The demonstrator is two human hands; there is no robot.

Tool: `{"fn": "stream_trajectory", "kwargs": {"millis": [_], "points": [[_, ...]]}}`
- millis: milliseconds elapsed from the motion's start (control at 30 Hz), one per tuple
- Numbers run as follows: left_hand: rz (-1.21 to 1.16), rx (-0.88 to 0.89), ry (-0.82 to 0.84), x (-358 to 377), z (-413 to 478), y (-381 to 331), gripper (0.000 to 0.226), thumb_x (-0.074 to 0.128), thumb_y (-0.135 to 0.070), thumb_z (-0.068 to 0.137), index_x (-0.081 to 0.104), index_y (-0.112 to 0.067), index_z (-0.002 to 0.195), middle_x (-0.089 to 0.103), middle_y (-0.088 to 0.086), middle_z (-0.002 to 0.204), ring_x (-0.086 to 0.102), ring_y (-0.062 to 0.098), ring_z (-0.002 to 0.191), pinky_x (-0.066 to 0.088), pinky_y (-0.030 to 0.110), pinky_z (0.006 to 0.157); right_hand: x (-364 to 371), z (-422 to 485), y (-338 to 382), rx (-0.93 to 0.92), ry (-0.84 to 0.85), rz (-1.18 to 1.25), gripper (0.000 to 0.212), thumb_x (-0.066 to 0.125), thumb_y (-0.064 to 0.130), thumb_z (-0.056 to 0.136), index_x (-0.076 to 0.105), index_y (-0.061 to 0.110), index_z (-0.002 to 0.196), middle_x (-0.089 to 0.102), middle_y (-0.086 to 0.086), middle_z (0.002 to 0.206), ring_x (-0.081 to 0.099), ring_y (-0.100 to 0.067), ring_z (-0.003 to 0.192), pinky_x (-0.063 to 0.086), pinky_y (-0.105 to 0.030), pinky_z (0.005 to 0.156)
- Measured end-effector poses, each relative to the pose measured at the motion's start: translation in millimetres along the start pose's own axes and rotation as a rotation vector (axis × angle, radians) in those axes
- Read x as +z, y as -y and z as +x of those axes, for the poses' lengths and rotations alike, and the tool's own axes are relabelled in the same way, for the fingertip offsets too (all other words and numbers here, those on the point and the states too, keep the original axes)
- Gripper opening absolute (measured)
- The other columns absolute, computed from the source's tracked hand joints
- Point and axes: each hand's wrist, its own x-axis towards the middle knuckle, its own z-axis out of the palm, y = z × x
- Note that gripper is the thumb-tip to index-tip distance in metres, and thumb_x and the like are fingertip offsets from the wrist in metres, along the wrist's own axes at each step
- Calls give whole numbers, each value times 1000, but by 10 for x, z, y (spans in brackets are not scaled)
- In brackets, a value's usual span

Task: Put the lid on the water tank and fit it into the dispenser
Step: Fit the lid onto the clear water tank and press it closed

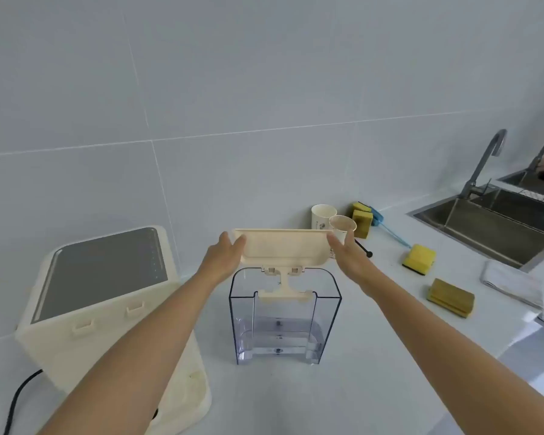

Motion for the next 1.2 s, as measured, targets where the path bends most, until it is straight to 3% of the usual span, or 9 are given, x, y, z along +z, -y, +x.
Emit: {"fn": "stream_trajectory", "kwargs": {"millis": [67, 167, 267, 600, 833, 933, 1033, 1100, 1200], "points": [[-58, -2, 2, -4, 40, -36, 48, 27, -39, 90, 45, -4, 118, 49, 21, 127, 47, 34, 115, 34, 37, 84, -20, 53, -5, 83, 14, 61, 57, 27, 39, 94, 12, 16, 143, 29, -6, 149, 29, -24, 133, 26, -31, 101], [-114, -22, 32, -7, 86, -67, 36, 28, -35, 88, 50, -7, 94, 57, 19, 114, 55, 33, 104, 38, 36, 81, -13, 127, -21, 215, 54, 113, 56, 25, 43, 94, 16, 17, 142, 26, -9, 150, 25, -27, 137, 20, -40, 112], [-162, -44, 46, 8, 67, -67, 31, 31, -35, 88, 51, -11, 94, 57, 13, 102, 56, 27, 89, 39, 34, 79, 14, 174, -22, 286, 27, 161, 59, 30, 47, 91, 19, 17, 141, 31, -11, 148, 31, -30, 133, 25, -42, 110], [-368, -42, 18, -13, -8, -81, 24, 35, -32, 89, 52, -17, 95, 56, 8, 101, 55, 24, 88, 40, 34, 82, 9, 129, 5, 310, -15, 361, 55, 39, 42, 90, 34, 11, 135, 46, -11, 136, 48, -25, 118, 33, -39, 105], [-476, 38, -115, 89, -197, 126, 26, 41, -35, 89, 56, -21, 73, 59, 8, 95, 57, 21, 91, 44, 36, 86, 17, -90, -94, 224, -120, 346, 46, 41, 32, 91, 38, 10, 132, 52, -10, 131, 51, -19, 100, 39, -33, 92], [-443, 87, -183, 176, -272, 219, 29, 41, -37, 89, 51, -12, 78, 53, 10, 87, 50, 22, 84, 40, 36, 80, 57, -190, -177, 177, -178, 279, 42, 46, 29, 90, 48, 7, 126, 52, -10, 131, 52, -19, 103, 41, -29, 86], [-423, 129, -215, 239, -364, 287, 29, 40, -36, 90, 55, -13, 82, 51, 4, 79, 44, 19, 78, 34, 30, 71, 110, -283, -233, 188, -234, 213, 37, 48, 28, 89, 57, 2, 114, 56, -16, 126, 53, -30, 112, 45, -37, 93], [-421, 145, -216, 269, -426, 343, 30, 40, -34, 91, 61, -15, 100, 55, -3, 87, 47, 15, 87, 32, 27, 74, 139, -345, -269, 190, -255, 211, 38, 49, 29, 88, 58, -1, 110, 61, -20, 115, 51, -37, 114, 42, -45, 99], [-398, 159, -190, 305, -495, 451, 37, 38, -36, 92, 54, -17, 120, 53, -7, 110, 43, 7, 105, 28, 22, 89, 172, -421, -362, 166, -245, 232, 38, 50, 32, 87, 59, 9, 116, 65, -8, 105, 54, -28, 108, 42, -37, 96]]}}
